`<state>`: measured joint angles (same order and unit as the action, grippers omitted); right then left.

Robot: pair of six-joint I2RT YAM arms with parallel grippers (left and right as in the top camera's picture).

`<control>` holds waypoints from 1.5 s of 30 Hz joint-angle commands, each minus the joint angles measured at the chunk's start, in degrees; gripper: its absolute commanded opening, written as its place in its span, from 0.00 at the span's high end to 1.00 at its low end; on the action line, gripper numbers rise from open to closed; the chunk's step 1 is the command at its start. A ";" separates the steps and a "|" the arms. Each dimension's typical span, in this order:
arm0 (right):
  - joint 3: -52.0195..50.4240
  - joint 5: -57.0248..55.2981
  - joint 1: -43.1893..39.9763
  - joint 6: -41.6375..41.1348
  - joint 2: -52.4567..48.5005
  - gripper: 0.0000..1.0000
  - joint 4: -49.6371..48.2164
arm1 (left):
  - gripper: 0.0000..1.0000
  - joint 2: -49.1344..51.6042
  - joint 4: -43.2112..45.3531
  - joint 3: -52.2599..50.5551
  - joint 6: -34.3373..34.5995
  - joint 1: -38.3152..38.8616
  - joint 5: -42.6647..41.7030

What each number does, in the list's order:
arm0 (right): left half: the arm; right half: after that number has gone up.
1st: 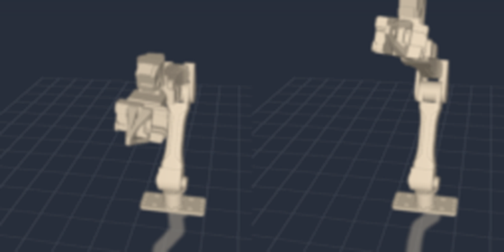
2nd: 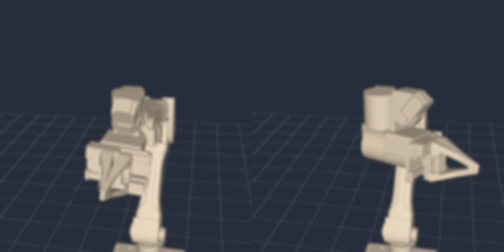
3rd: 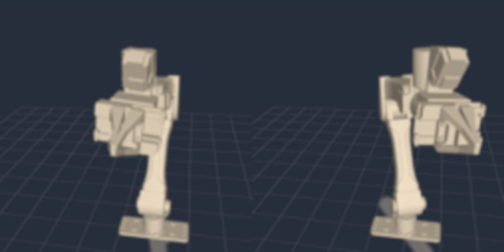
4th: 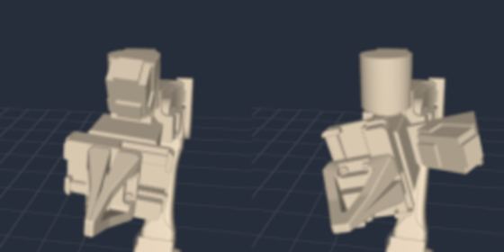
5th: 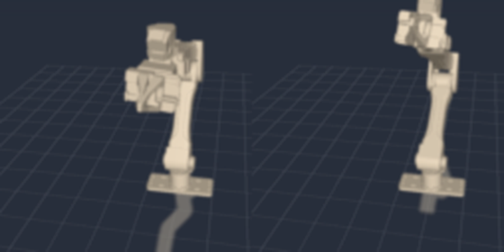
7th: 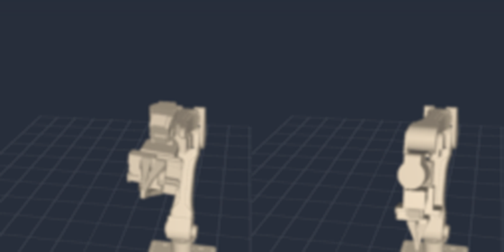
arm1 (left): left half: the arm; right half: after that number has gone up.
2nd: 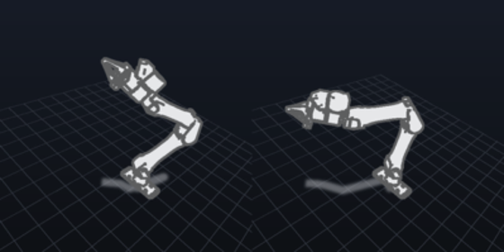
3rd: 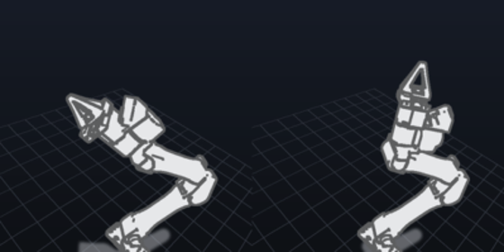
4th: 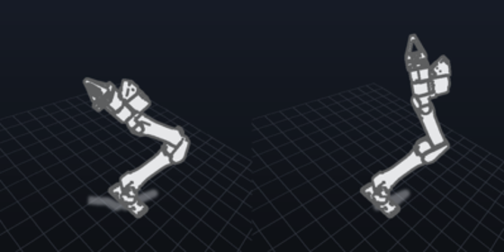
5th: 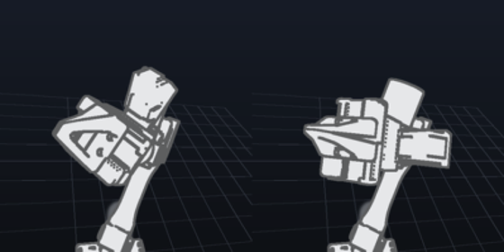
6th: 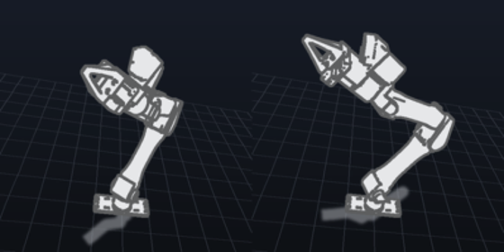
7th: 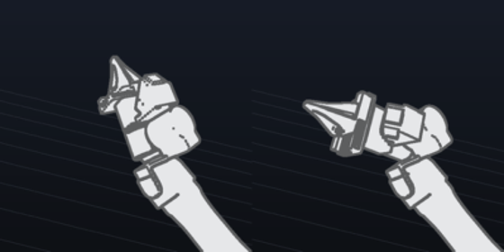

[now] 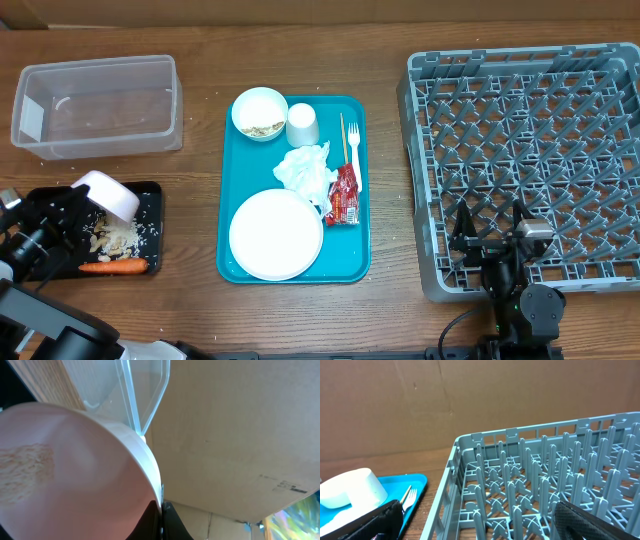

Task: Sort waste into correct bins and load items into the dishwasher rack
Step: 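Tilt the bowl to dump rice and shells onto the black tray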

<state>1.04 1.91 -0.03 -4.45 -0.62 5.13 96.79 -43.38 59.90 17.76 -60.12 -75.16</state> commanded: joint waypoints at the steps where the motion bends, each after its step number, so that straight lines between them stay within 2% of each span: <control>1: -0.55 -0.37 -0.37 -0.20 0.44 0.00 -0.37 | 0.96 0.63 -2.49 -0.13 -1.75 -0.39 -4.24; 2: -0.55 -0.37 -0.37 -0.20 0.44 0.00 -0.37 | 0.96 0.63 -2.23 -0.13 -3.58 -0.39 -6.16; 5: -0.55 -0.37 -0.37 -0.20 0.44 0.00 -0.37 | 0.96 0.63 -1.16 -0.13 -0.15 -0.39 -1.05; 8: -0.55 -0.37 -0.37 -0.20 0.44 0.00 -0.37 | 0.96 0.63 -1.33 -0.13 -3.39 -0.42 -3.67; 11: -0.55 -0.37 -0.37 -0.20 0.44 0.00 -0.39 | 0.96 0.63 3.04 -0.13 0.63 -0.52 2.03; 12: -0.55 -0.37 -0.37 -0.20 0.44 0.00 -0.37 | 0.96 0.70 1.51 -0.17 1.03 -0.61 0.28; 14: -0.55 -0.37 -0.37 -0.20 0.44 0.00 -0.39 | 0.96 0.74 0.92 -0.20 -3.21 -0.61 -8.31; 17: -0.55 -0.37 -0.37 -0.20 0.44 0.00 -0.37 | 0.96 0.76 2.86 -0.20 1.09 -0.72 -3.91; 20: -0.55 -0.37 -0.37 -0.20 0.44 0.00 -0.37 | 0.96 0.81 1.03 -0.17 -1.46 -0.72 -4.68; 23: -0.55 -0.37 -0.37 -0.22 0.44 0.00 -0.37 | 0.96 0.81 -0.50 -0.17 -1.20 -0.72 -0.37; 25: -0.57 -0.37 -0.37 -0.20 0.44 0.00 -0.39 | 0.96 0.81 -3.61 -0.17 -4.92 -0.72 -1.31; 30: -0.55 -0.37 -0.37 -0.20 0.44 0.00 -0.39 | 0.96 0.22 -7.08 -0.11 -8.76 -0.61 0.31; 33: -0.55 -0.37 -0.37 -0.22 0.44 0.00 -0.37 | 0.96 -2.10 -9.38 0.15 -11.61 -0.31 1.64; 39: -0.55 -0.37 -0.37 -0.20 0.44 0.00 -0.37 | 0.96 -10.73 -13.25 2.19 -11.37 2.08 7.10; 45: -0.55 -0.37 -0.37 -0.20 0.44 0.00 -0.37 | 0.96 -21.38 -13.75 5.84 -11.06 10.82 15.15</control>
<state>1.04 1.91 -0.01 -4.47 -0.64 5.15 80.97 -57.01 62.57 8.32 -54.04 -65.84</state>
